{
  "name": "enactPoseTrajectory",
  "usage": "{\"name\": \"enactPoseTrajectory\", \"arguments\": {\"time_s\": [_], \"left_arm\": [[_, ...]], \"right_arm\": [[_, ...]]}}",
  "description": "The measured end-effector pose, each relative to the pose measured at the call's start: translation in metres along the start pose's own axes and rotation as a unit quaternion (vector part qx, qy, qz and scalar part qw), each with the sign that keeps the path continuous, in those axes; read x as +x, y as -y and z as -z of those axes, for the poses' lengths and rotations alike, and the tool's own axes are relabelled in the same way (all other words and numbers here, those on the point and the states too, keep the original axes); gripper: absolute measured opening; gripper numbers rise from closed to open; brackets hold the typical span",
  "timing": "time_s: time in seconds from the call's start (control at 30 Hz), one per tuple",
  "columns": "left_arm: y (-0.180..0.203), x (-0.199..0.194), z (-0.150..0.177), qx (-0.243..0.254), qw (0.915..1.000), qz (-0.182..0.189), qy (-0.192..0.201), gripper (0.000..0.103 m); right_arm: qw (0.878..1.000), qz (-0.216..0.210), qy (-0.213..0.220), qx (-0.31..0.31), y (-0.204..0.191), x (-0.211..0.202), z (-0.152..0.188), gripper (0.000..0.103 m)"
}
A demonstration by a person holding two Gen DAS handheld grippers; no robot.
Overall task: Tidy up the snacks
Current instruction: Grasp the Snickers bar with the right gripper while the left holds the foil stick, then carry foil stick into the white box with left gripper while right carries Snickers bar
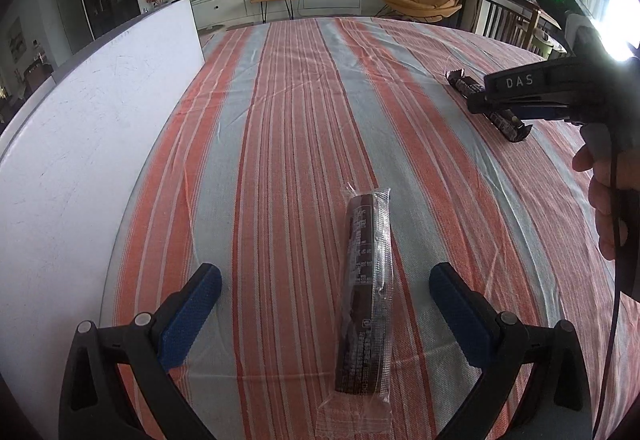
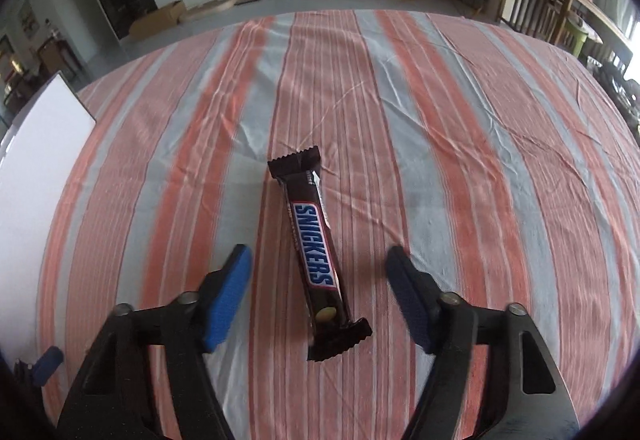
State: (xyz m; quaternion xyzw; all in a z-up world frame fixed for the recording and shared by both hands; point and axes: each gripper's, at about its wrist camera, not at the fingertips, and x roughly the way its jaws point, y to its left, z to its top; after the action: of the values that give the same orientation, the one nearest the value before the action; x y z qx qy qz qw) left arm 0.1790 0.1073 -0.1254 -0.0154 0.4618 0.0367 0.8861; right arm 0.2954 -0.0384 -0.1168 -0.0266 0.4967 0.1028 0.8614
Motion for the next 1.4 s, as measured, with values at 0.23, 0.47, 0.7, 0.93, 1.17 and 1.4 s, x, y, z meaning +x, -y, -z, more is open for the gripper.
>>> {"name": "enactPoseTrajectory", "arguments": {"time_s": [0.23, 0.47, 0.7, 0.93, 1.17, 1.4], "left_arm": [[0.001, 0.0, 0.0, 0.0, 1.0, 0.0, 0.0, 0.103], [0.0, 0.001, 0.0, 0.0, 1.0, 0.0, 0.0, 0.103], [0.0, 0.001, 0.0, 0.0, 1.0, 0.0, 0.0, 0.103], [0.0, 0.001, -0.001, 0.0, 1.0, 0.001, 0.0, 0.103], [-0.001, -0.001, -0.004, 0.017, 0.9995, 0.017, -0.023, 0.09], [0.003, -0.02, 0.001, 0.03, 0.9973, 0.059, -0.033, 0.017]], "right_arm": [[0.997, -0.049, -0.01, 0.057, 0.034, -0.037, 0.048, 0.019], [0.998, -0.029, 0.033, 0.042, 0.021, -0.106, 0.142, 0.019], [0.998, 0.008, 0.055, 0.025, 0.007, -0.106, 0.167, 0.023], [0.997, 0.036, 0.066, 0.013, 0.003, -0.102, 0.175, 0.071], [0.999, 0.021, 0.042, 0.028, 0.011, -0.101, 0.163, 0.074], [0.994, -0.068, 0.008, 0.09, 0.027, -0.105, 0.147, 0.017]]}}
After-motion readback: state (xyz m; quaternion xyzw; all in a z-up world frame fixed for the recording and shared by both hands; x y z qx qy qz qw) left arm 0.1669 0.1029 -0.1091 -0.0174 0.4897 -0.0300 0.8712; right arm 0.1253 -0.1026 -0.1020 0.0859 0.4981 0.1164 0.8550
